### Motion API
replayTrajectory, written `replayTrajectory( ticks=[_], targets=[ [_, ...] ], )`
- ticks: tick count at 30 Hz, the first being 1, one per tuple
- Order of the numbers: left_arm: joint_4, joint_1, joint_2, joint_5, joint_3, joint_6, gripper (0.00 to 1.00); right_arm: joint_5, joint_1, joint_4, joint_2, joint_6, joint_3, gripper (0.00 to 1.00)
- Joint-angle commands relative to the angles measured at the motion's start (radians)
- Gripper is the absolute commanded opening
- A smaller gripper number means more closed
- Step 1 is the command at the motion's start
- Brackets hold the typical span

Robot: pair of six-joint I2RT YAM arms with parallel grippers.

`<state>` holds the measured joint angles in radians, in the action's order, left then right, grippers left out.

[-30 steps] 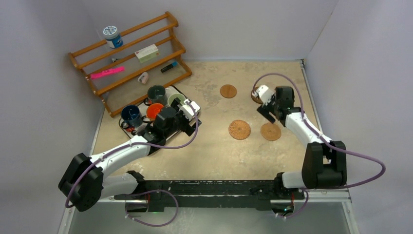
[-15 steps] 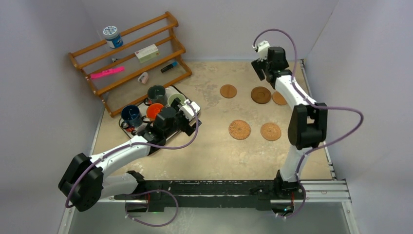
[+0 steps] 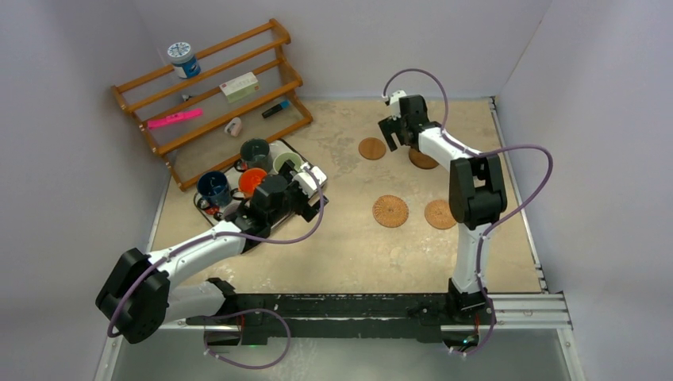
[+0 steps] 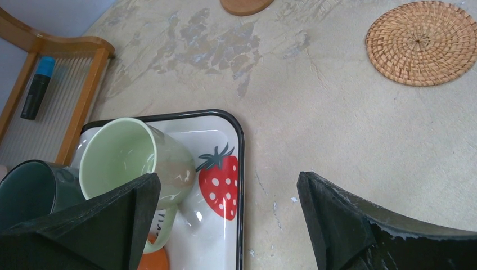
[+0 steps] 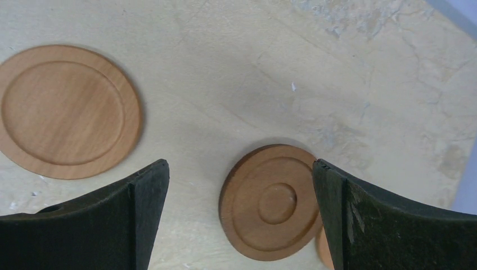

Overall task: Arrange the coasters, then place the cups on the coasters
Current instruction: Move the coaster to the center of the board.

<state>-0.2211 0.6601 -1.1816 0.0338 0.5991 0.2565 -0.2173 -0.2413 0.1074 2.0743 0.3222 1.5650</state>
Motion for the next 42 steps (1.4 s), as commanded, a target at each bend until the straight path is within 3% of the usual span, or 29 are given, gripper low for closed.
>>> replayTrajectory(
  ticks=[1,7,16,25,35,42],
  targets=[
    [-0.039,-0.005,0.012,-0.008,-0.009,0.018,1.0,0.067,0.011,-0.05,-0.036,-0.118,-0.029,0.99],
    [-0.038,-0.005,0.025,-0.009,-0.013,0.021,1.0,0.052,0.013,-0.074,-0.036,-0.118,-0.063,0.99],
    [-0.04,-0.005,0.026,-0.009,-0.019,0.029,1.0,0.093,0.057,0.075,-0.092,0.0,-0.06,0.99],
    [-0.046,-0.005,-0.007,-0.013,-0.016,0.038,1.0,0.051,0.137,-0.087,-0.182,0.068,-0.23,0.99],
    [-0.045,-0.005,0.023,-0.021,-0.028,0.048,1.0,-0.026,0.166,-0.178,-0.033,0.102,-0.194,0.99],
    [-0.044,-0.005,0.003,-0.029,-0.033,0.069,1.0,-0.059,0.165,-0.118,0.152,0.107,0.016,0.99]
  ],
)
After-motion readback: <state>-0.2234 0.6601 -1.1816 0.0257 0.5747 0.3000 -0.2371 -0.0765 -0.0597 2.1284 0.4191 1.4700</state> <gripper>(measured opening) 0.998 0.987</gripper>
